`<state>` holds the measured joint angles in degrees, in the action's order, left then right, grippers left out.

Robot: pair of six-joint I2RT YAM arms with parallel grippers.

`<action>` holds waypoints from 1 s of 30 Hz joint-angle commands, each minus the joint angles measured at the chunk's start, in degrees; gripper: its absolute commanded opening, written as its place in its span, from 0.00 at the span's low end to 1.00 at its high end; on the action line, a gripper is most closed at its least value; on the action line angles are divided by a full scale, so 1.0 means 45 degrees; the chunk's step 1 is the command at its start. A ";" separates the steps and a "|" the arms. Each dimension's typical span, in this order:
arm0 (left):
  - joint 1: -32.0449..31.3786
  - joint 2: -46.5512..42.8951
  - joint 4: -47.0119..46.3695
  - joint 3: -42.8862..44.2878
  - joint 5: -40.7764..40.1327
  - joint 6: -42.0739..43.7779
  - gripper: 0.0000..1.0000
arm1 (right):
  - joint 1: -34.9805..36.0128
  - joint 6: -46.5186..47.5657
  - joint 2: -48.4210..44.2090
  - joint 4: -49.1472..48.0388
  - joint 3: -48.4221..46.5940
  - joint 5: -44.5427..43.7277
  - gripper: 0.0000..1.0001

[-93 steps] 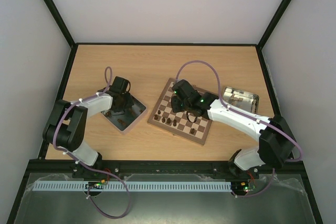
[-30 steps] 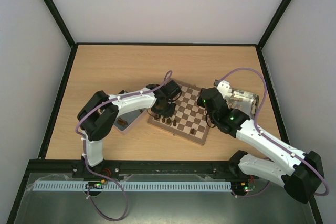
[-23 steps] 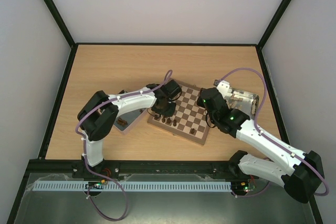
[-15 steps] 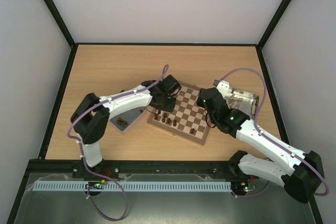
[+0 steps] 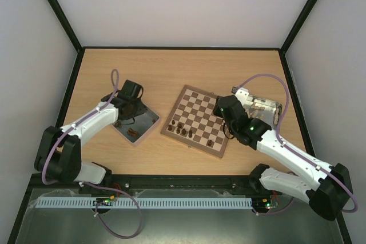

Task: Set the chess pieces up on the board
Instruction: Pick up the chess piece from the storage box.

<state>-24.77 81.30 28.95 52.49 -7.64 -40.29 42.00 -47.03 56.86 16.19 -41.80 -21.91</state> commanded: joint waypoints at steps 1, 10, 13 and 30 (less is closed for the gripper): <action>0.1082 -0.0579 -0.1533 -0.0971 0.0520 -0.0612 0.37 | -0.0021 -0.0214 0.0217 -0.0352 0.0056 -0.0027 0.46; 0.1791 0.1006 -0.3140 -0.0748 0.0623 -0.0421 0.21 | -0.0029 -0.0175 0.0089 -0.0260 0.0080 -0.0003 0.46; 0.1809 0.1533 -0.3428 -0.0546 0.0784 -0.0258 0.22 | -0.0026 -0.0186 -0.0025 -0.0253 0.0145 -0.0060 0.46; 0.1853 0.3249 -0.3281 0.0176 0.0785 -0.0022 0.25 | -0.0028 -0.0179 -0.0067 -0.0276 0.0188 -0.0023 0.46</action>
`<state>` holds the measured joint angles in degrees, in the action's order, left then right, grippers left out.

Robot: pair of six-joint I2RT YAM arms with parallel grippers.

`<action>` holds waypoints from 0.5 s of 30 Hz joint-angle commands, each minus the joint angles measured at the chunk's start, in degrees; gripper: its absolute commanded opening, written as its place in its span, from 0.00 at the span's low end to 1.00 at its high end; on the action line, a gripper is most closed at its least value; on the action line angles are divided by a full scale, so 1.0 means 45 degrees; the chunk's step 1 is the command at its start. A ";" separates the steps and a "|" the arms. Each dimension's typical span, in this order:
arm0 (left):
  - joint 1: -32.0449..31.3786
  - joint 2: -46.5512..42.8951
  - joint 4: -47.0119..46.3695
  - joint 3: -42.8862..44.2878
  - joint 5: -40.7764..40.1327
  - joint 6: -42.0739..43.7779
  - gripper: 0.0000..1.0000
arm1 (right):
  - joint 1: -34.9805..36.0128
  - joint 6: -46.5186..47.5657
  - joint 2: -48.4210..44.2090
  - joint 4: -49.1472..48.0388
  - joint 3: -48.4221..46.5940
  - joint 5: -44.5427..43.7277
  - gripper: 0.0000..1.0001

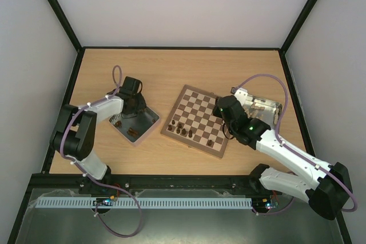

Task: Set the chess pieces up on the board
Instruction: Pick up the chess piece from the storage box.

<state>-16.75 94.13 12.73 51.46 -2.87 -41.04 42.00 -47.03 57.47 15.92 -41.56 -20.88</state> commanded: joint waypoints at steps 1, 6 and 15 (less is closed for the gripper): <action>0.0085 0.0458 0.0407 0.0422 -0.0274 0.0143 0.25 | -0.0035 -0.0178 -0.0212 -0.0218 0.0144 -0.0248 0.46; 0.0081 0.0415 0.0655 0.0386 -0.0299 0.0174 0.17 | -0.0035 -0.0175 -0.0194 -0.0256 0.0137 -0.0223 0.46; 0.0072 -0.1469 0.1286 0.0023 -0.0493 0.0229 0.05 | -0.0034 -0.0060 -0.0138 -0.0467 0.0109 0.0044 0.46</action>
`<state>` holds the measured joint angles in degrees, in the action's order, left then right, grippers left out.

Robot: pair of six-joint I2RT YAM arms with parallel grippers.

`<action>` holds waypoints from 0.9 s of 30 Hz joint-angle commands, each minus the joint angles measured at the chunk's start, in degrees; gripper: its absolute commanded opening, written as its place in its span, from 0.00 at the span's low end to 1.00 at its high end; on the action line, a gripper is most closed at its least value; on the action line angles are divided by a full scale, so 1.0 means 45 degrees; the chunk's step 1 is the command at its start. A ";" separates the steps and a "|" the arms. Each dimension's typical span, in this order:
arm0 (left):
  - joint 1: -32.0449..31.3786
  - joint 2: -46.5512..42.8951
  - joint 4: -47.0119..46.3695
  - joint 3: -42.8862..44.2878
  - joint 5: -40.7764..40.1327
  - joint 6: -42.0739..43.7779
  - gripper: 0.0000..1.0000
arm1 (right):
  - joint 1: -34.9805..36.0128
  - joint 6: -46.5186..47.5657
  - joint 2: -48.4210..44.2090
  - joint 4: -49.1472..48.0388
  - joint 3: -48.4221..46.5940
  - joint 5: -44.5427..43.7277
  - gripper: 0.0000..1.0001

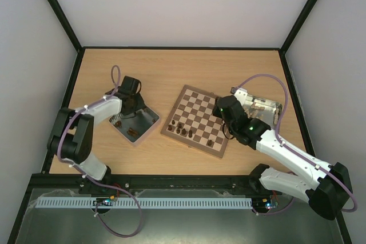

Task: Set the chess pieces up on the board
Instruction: Pick up the chess piece from the storage box, then place the chess piece on the chessboard.

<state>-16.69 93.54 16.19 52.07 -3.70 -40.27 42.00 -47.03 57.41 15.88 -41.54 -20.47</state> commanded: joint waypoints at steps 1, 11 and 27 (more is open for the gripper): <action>0.0056 -0.1639 0.0585 -0.0240 -0.0278 0.0037 0.05 | -0.0021 0.0042 -0.0106 -0.0594 0.0124 0.0143 0.46; -0.0074 -0.4481 0.0598 -0.1050 0.1411 -0.0238 0.07 | -0.0026 0.0568 0.0443 -0.2028 0.0266 0.2258 0.46; -0.6110 -0.0061 0.3142 0.4288 0.0180 0.1761 0.08 | -0.0029 -0.1308 -0.2727 -0.0228 0.1111 -0.2939 0.47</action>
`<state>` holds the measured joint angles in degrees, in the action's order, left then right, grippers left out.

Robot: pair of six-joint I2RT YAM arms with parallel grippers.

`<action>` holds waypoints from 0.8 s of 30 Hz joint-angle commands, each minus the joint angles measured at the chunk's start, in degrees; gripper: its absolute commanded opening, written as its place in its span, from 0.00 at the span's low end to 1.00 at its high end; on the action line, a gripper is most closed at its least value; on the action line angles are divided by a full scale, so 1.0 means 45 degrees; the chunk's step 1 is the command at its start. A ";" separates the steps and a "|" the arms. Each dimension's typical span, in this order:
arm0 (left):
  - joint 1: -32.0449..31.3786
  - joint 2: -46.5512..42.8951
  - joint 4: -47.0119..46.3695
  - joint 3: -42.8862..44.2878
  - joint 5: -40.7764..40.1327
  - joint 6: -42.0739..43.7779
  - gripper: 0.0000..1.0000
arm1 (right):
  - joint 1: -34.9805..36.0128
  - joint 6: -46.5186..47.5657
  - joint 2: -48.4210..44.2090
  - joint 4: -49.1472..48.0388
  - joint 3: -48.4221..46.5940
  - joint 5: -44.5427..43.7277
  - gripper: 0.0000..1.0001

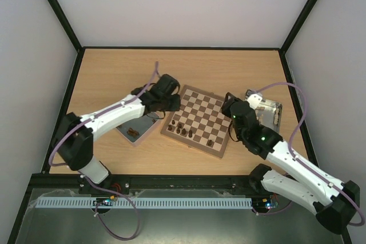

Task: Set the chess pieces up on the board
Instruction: Place the chess piece on the chessboard.

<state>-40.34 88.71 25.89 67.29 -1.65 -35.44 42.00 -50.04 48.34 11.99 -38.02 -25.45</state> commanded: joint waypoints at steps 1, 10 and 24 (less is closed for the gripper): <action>-0.1109 0.1328 0.1073 0.1163 -0.0244 0.0805 0.08 | -0.0021 -0.0684 -0.0855 0.0681 0.0386 -0.1935 0.47; -0.2478 0.3457 0.2019 0.2436 -0.0019 0.1647 0.08 | -0.0031 -0.0759 -0.0956 0.0662 0.0599 -0.1845 0.47; -0.2628 0.4781 0.2472 0.2932 0.0160 0.1915 0.09 | -0.0033 -0.0676 -0.0625 0.0524 0.0612 -0.1501 0.47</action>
<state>-51.83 109.08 34.83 78.22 -0.89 -27.79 42.00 -52.10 45.17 14.06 -35.79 -30.63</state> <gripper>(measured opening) 0.108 0.474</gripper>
